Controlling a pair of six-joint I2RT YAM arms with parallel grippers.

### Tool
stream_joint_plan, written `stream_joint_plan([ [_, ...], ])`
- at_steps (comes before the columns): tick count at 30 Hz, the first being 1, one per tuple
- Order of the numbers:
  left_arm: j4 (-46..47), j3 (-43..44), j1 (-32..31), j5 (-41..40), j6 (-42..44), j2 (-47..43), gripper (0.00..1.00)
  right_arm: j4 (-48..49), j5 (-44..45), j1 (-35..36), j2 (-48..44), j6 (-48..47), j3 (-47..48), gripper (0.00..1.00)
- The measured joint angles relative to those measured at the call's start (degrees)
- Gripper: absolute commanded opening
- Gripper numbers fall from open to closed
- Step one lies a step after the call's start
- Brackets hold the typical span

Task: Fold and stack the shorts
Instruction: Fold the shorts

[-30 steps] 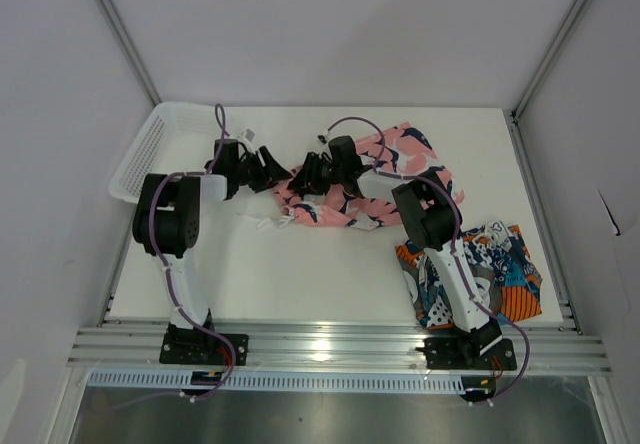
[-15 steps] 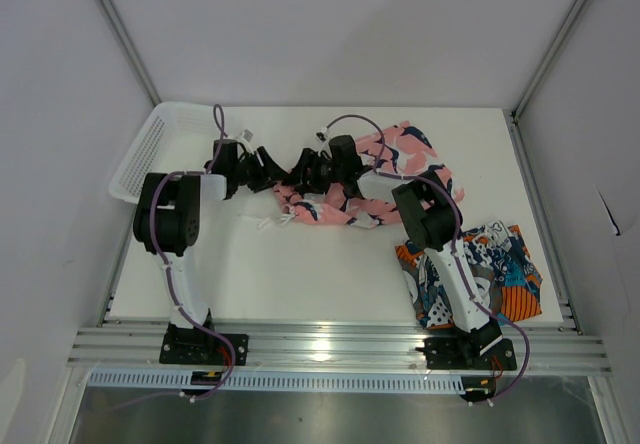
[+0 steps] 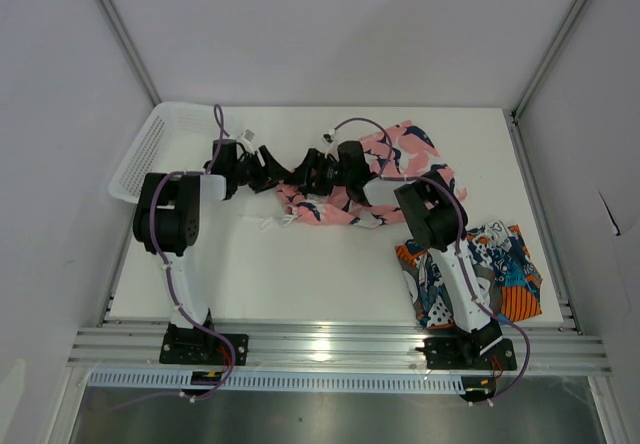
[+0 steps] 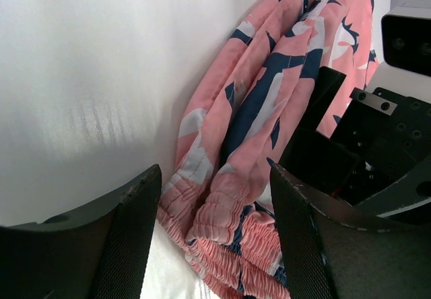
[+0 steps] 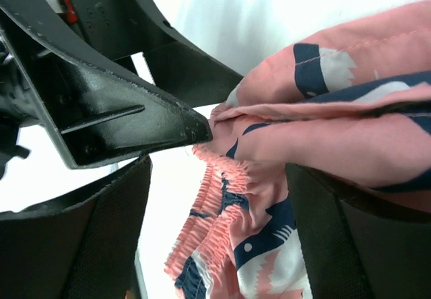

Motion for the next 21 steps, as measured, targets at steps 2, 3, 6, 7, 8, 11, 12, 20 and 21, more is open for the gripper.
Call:
stream_joint_plan([
  [2, 0.2, 0.0, 0.0, 0.3, -0.1, 0.0, 0.69, 2.5, -0.6, -0.5, 0.0, 2.2, -1.1, 0.82],
  [3, 0.3, 0.0, 0.0, 0.5, -0.2, 0.0, 0.69, 3.4, -0.9, -0.7, 0.0, 2.9, -1.6, 0.81],
  [6, 0.6, -0.1, 0.2, 1.6, -0.6, 0.0, 0.69, 6.9, -1.1, -1.6, -0.1, 5.9, -3.4, 0.77],
  [7, 0.9, -0.1, 0.2, 2.0, -0.7, 0.1, 0.69, 7.8, -1.2, -1.9, -0.2, 6.6, -3.9, 0.75],
  [8, 1.2, -0.3, 0.3, 2.4, -1.0, 0.1, 0.69, 8.5, -1.2, -2.2, -0.2, 7.3, -4.3, 0.74],
  [11, 2.1, -0.7, 0.4, 3.2, -1.1, 0.2, 0.69, 10.0, -1.2, -3.1, -0.2, 9.3, -4.8, 0.74],
  [12, 2.2, -0.8, 0.4, 3.4, -1.1, 0.3, 0.69, 10.5, -1.2, -3.4, -0.2, 10.0, -4.8, 0.74],
  [20, 1.7, -0.8, 0.0, 3.6, -0.5, 0.3, 0.68, 13.3, -2.1, -4.3, 0.3, 14.8, -2.0, 0.76],
  [21, 1.3, -0.8, -0.1, 3.5, -0.4, 0.3, 0.68, 13.5, -2.1, -4.3, 0.6, 15.3, -1.5, 0.76],
])
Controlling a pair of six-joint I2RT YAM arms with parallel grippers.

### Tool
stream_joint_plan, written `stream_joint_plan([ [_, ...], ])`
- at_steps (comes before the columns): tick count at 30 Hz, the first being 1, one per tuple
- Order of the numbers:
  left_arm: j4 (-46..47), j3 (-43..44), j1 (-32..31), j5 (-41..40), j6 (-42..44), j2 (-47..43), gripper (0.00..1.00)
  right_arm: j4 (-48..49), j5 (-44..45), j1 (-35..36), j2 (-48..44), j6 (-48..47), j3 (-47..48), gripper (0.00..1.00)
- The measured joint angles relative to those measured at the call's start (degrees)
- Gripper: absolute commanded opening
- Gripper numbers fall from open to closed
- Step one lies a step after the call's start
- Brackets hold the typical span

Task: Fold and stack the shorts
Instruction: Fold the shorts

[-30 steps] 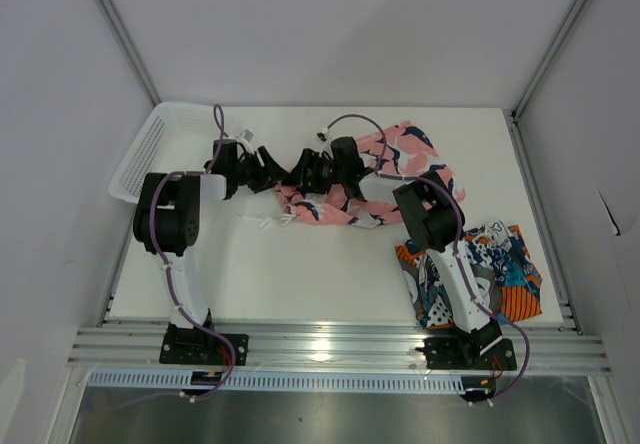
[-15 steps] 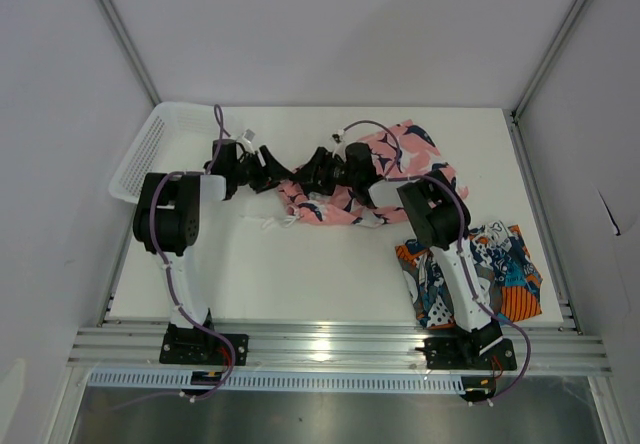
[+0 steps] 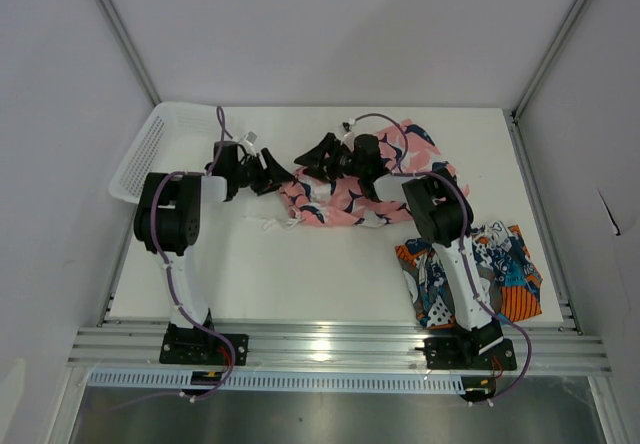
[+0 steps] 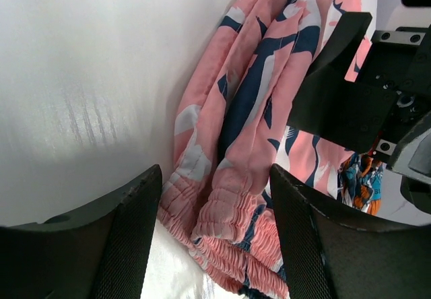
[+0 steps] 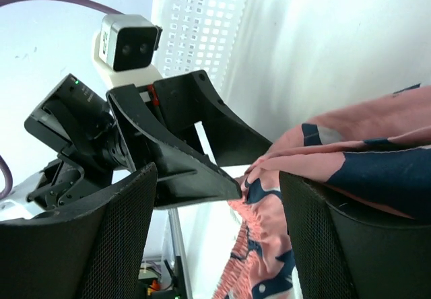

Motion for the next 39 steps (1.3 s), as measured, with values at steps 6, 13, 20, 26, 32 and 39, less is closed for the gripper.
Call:
stream_joint_plan([
  [6, -1.1, 0.1, -0.5, -0.1, 0.9, 0.0, 0.65, 0.3, -0.3, 0.0, 1.6, 1.0, 1.5, 0.76],
  [13, -3.0, 1.3, -0.6, -0.5, 1.4, 0.6, 0.44, -0.6, -0.4, 0.4, 3.2, 1.1, 3.7, 0.76],
  [20, -7.3, 5.2, -1.1, -1.2, 2.8, 2.8, 0.0, -1.8, -0.4, 0.7, 3.6, 0.6, 4.0, 0.78],
  [26, -11.5, 7.1, -1.3, -2.4, 2.8, 3.0, 0.0, -6.0, -0.2, -0.2, -0.3, -4.8, 0.1, 0.8],
  [32, -17.4, 9.1, -1.3, -4.1, 1.8, 3.0, 0.0, -19.6, 1.0, -1.2, -12.6, -19.5, -4.4, 0.88],
  [39, -23.4, 10.9, -1.3, -5.7, 0.7, 3.0, 0.0, -36.6, 12.2, 5.3, -26.9, -43.7, -6.6, 0.89],
])
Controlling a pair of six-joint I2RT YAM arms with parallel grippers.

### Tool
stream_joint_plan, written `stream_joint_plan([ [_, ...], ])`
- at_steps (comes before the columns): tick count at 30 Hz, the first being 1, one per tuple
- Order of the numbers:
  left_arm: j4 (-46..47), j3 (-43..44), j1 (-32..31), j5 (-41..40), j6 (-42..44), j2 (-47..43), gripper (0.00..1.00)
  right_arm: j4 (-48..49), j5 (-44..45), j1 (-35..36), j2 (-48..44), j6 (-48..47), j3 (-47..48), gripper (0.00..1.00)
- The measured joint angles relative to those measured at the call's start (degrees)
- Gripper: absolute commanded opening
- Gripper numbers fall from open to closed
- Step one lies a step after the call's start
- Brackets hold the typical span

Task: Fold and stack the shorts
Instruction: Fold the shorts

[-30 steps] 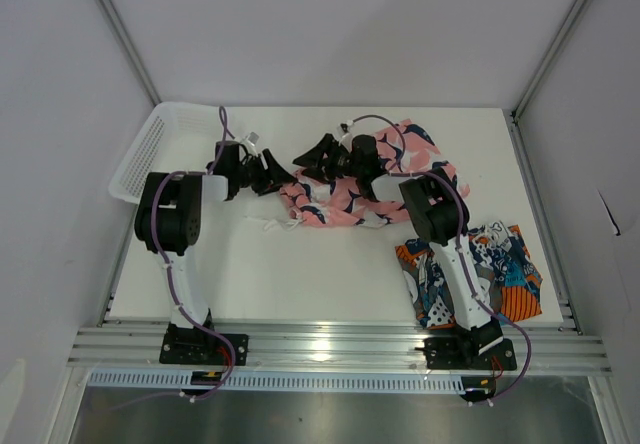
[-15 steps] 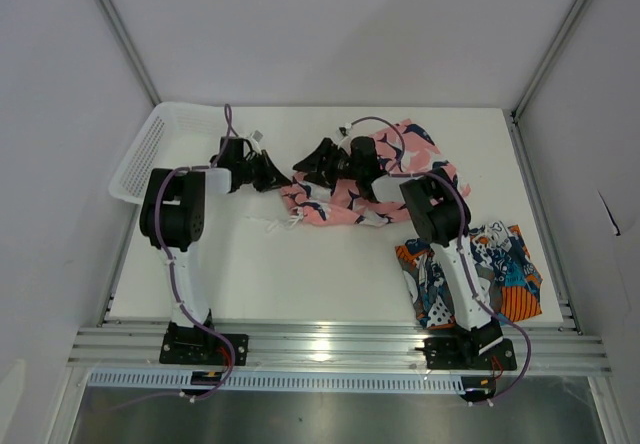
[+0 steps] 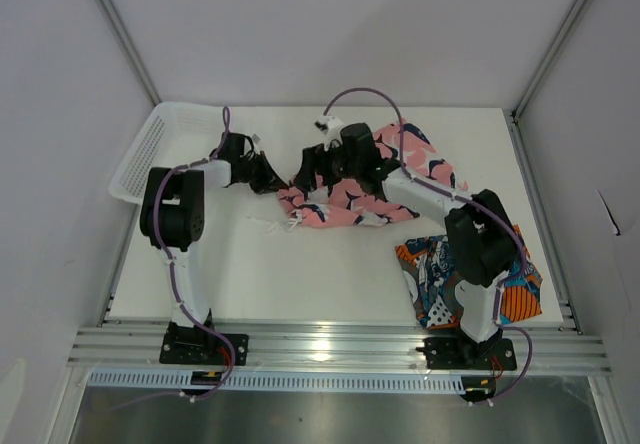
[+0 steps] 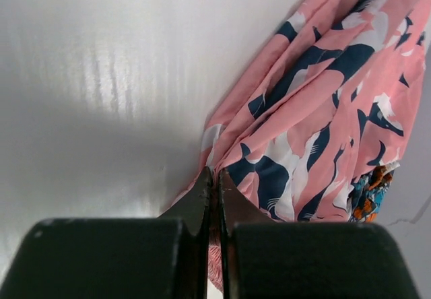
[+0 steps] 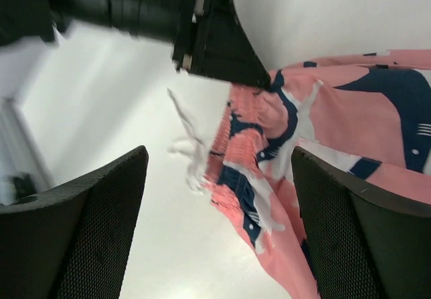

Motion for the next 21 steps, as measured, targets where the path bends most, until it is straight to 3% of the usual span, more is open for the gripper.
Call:
stream_joint_plan([
  [9, -12.7, 6.7, 0.0, -4.6, 0.2, 0.0, 0.0, -10.5, 22.2, 16.1, -1.8, -24.3, -5.1, 0.91],
  [21, -21.6, 12.6, 0.0, -7.5, 0.8, 0.8, 0.0, -6.4, 43.5, 22.3, 1.6, -40.5, -7.3, 0.95],
])
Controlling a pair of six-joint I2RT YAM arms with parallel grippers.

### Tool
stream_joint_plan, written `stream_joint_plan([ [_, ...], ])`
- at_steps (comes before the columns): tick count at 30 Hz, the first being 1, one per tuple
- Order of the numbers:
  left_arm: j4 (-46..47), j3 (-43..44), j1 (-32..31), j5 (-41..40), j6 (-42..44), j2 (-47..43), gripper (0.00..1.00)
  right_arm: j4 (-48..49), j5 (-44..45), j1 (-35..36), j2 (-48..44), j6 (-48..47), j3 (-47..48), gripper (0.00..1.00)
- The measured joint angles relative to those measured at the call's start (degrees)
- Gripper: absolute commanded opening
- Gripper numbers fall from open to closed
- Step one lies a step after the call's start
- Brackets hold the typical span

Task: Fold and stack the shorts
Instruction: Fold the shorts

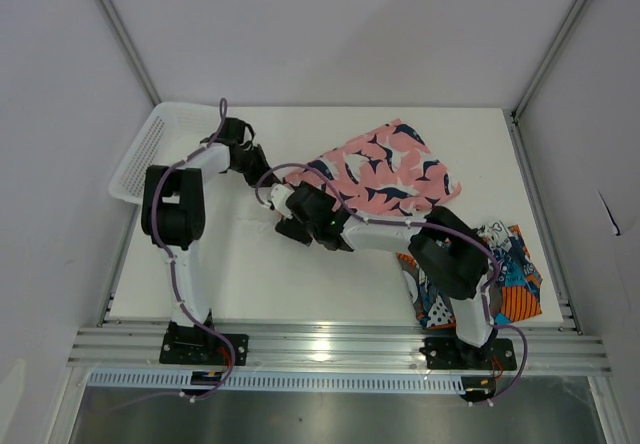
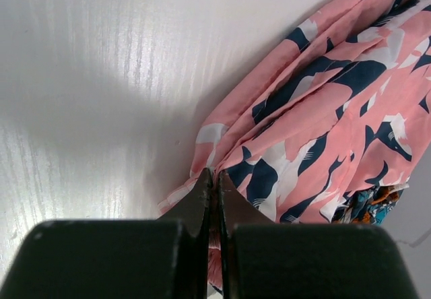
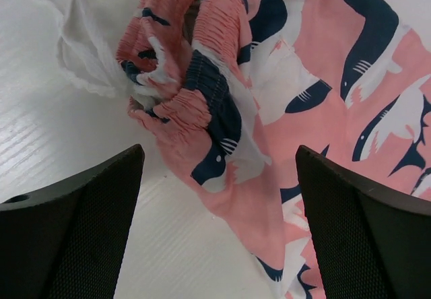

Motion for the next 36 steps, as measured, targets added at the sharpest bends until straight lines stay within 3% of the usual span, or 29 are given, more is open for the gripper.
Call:
stream_joint_plan([
  [11, -2.4, 2.6, 0.0, -0.6, 0.9, 3.3, 0.0, 7.2, 6.7, 5.0, 6.8, -12.2, 1.0, 0.92],
  [13, -2.5, 2.8, 0.0, -0.6, 1.0, 3.6, 0.0, 8.0, 7.5, 5.4, 8.5, -13.7, 2.8, 0.86],
  [15, -2.6, 2.9, 0.0, -0.6, 1.1, 3.6, 0.0, 8.7, 7.9, 5.5, 9.9, -14.6, 4.3, 0.75],
  [16, -2.7, 2.9, 0.0, -0.6, 1.2, 3.7, 0.0, 8.7, 7.9, 5.5, 10.6, -15.0, 4.9, 0.65],
  [20, -3.0, 3.2, 0.0, -0.5, 1.4, 3.8, 0.0, 8.5, 8.0, 5.5, 12.0, -15.9, 5.4, 0.44],
  [26, -4.4, 4.3, 0.0, -0.5, 1.4, 4.3, 0.03, 8.8, 8.0, 5.5, 12.8, -16.5, 5.4, 0.3],
  [28, -4.7, 4.4, 0.0, -0.5, 1.4, 4.3, 0.1, 9.0, 8.1, 5.5, 13.0, -16.5, 5.4, 0.19],
  [29, -4.8, 4.5, 0.0, -0.5, 1.4, 4.3, 0.15, 9.0, 8.1, 5.5, 13.0, -16.5, 5.4, 0.18],
  [30, -4.9, 4.5, 0.0, -0.5, 1.5, 4.3, 0.31, 9.1, 8.1, 5.5, 13.0, -16.3, 5.4, 0.16],
  [32, -4.8, 4.5, 0.0, -0.5, 1.7, 4.2, 0.53, 9.0, 7.9, 5.4, 13.0, -15.6, 5.4, 0.09],
  [36, -4.0, 3.0, 0.4, -0.5, 0.9, 2.1, 0.71, 9.0, 6.9, 4.9, 13.0, -13.7, 5.4, 0.08],
])
